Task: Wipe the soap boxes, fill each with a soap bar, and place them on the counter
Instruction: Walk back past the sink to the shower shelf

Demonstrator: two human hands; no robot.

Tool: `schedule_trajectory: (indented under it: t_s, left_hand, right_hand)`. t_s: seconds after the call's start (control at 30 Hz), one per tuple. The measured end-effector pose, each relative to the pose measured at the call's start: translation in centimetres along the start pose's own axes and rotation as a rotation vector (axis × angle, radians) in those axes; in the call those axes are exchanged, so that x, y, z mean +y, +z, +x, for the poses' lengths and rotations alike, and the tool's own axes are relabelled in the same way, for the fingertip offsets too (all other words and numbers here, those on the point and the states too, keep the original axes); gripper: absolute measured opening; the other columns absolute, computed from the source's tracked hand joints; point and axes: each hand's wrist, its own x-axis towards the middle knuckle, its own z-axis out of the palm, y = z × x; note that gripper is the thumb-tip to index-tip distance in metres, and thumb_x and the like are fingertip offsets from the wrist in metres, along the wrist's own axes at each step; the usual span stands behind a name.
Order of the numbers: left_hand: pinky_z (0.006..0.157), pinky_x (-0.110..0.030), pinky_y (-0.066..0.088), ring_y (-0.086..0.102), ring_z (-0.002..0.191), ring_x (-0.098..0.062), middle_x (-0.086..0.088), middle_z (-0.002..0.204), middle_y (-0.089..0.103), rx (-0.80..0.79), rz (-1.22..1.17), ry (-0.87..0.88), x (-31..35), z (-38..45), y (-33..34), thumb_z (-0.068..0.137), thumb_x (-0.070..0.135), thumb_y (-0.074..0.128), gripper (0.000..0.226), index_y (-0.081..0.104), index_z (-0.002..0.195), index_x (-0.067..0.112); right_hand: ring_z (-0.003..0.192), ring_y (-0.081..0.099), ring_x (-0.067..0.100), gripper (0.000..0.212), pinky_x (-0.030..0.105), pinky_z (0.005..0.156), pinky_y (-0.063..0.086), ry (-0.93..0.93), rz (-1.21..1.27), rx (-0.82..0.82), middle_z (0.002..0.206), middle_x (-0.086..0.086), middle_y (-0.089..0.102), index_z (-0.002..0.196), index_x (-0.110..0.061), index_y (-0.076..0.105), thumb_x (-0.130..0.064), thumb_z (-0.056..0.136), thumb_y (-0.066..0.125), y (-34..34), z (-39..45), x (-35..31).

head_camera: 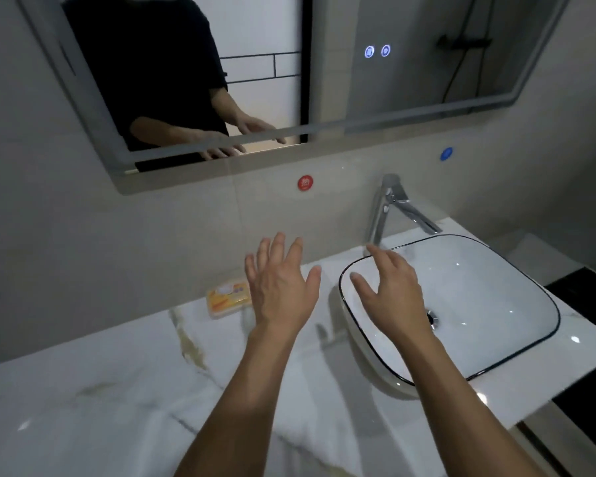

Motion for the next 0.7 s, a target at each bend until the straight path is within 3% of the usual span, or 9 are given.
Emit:
schedule_trajectory:
  t_s: [0.4,0.7]
  left_hand:
    - [0.122,-0.045,0.008,0.015,0.151,-0.022,0.000,0.160,0.032,-0.034,-0.182,0.208,20.9,-8.8,3.7,0.097,0.048,0.049,0.055,0.042,0.148,0.029]
    - [0.123,-0.046,0.006,0.010,0.152,-0.022,0.000,0.161,0.028,-0.172,-0.240,0.409,35.6,-15.7,8.9,0.098,0.048,0.046,0.056,0.039,0.150,0.030]
  right_hand:
    - [0.148,0.025,0.025,0.059,0.044,0.118,0.026,0.174,0.029,0.218,0.160,0.011,0.032,0.152,-0.025,0.037,-0.041,0.098,0.057,-14.2,-8.3,15.2]
    - [0.147,0.026,0.025,0.060,0.045,0.118,0.027,0.389,-0.014,0.355,0.159,0.008,0.033,0.152,-0.026,0.036,-0.043,0.098,0.056,-23.3,-15.3,27.9]
